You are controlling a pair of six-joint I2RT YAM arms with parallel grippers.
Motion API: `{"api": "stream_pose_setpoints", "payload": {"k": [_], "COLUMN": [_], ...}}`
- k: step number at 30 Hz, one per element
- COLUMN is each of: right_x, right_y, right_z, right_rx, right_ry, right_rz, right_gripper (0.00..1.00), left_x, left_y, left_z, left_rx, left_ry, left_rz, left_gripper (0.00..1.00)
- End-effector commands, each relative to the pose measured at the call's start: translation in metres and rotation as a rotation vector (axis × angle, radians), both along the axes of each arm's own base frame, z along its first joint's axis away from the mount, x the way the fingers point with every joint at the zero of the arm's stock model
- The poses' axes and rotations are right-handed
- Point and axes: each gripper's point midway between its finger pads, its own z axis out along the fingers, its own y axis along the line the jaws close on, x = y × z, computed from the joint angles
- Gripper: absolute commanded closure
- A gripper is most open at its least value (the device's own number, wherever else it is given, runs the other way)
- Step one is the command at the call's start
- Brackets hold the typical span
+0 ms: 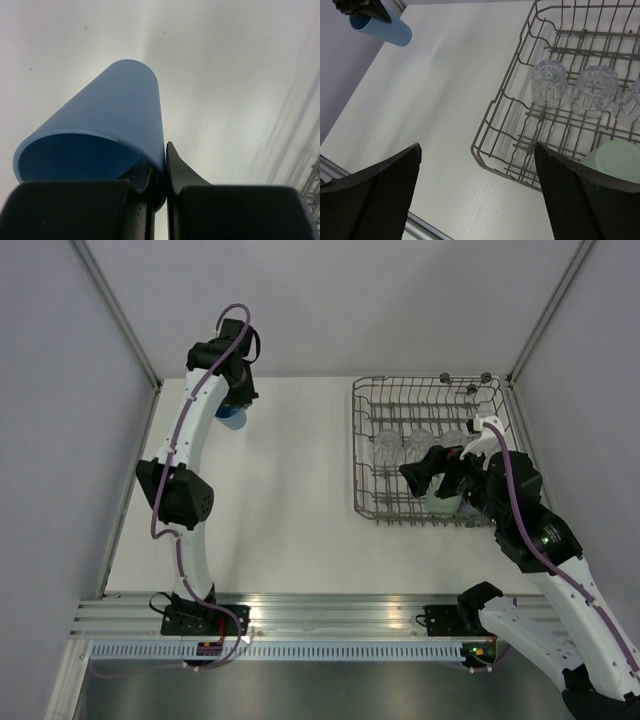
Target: Unload the cups from the dish rack
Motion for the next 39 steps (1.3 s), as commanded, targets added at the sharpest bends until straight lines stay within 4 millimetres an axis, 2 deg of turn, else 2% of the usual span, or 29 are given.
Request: {"api": "stream_pose_setpoints", "payload": {"k": [1, 4, 9, 10, 15, 19, 27, 31, 34, 39], "right_x": [-0.003, -0.005, -0.008, -0.009, -0.009, -0.009, -0.011, -0.012, -0.011, -0.011], "right_y": [0.002, 0.005, 0.007, 0.007, 0.005, 0.006, 0.008, 0.008, 0.007, 0.006], "right_z": [0.007, 0.004, 0.001, 0.001, 0.002, 0.002, 0.003, 0.003, 0.005, 0.006], "right_rx": [-0.008, -0.011, -0.011, -0.011, -0.022, -0.026, -0.023, -0.024, -0.023, -0.026], "right_ry": [-0.032, -0.031, -0.036, -0.036, -0.043, -0.051, -0.058, -0.061, -0.066, -0.069], "right_rz": [0.010, 0.025, 0.038, 0.041, 0.028, 0.030, 0.038, 0.043, 0.035, 0.033], "right_gripper": [0.02, 0.02, 0.02, 0.02, 0.02, 0.02, 0.02, 0.02, 0.02, 0.02], "left_x": [-0.009, -0.005, -0.002, -0.002, 0.006, 0.003, 0.011, 0.012, 0.012, 0.013], "left_y": [0.016, 0.025, 0.042, 0.040, 0.050, 0.060, 0.070, 0.067, 0.068, 0.068], "left_z": [-0.013, -0.039, -0.067, -0.074, -0.091, -0.109, -0.121, -0.128, -0.129, -0.129], "left_rx": [-0.007, -0.014, -0.012, -0.024, -0.024, 0.004, -0.018, -0.034, -0.030, -0.030], "left_ry": [0.105, 0.182, 0.252, 0.268, 0.290, 0.339, 0.346, 0.358, 0.359, 0.357], "left_rz": [-0.053, -0.068, -0.048, -0.062, -0.058, -0.059, -0.044, -0.055, -0.053, -0.051], "left_gripper": [0.98, 0.98, 0.98, 0.98, 0.98, 0.98, 0.97, 0.96, 0.90, 0.72]}}
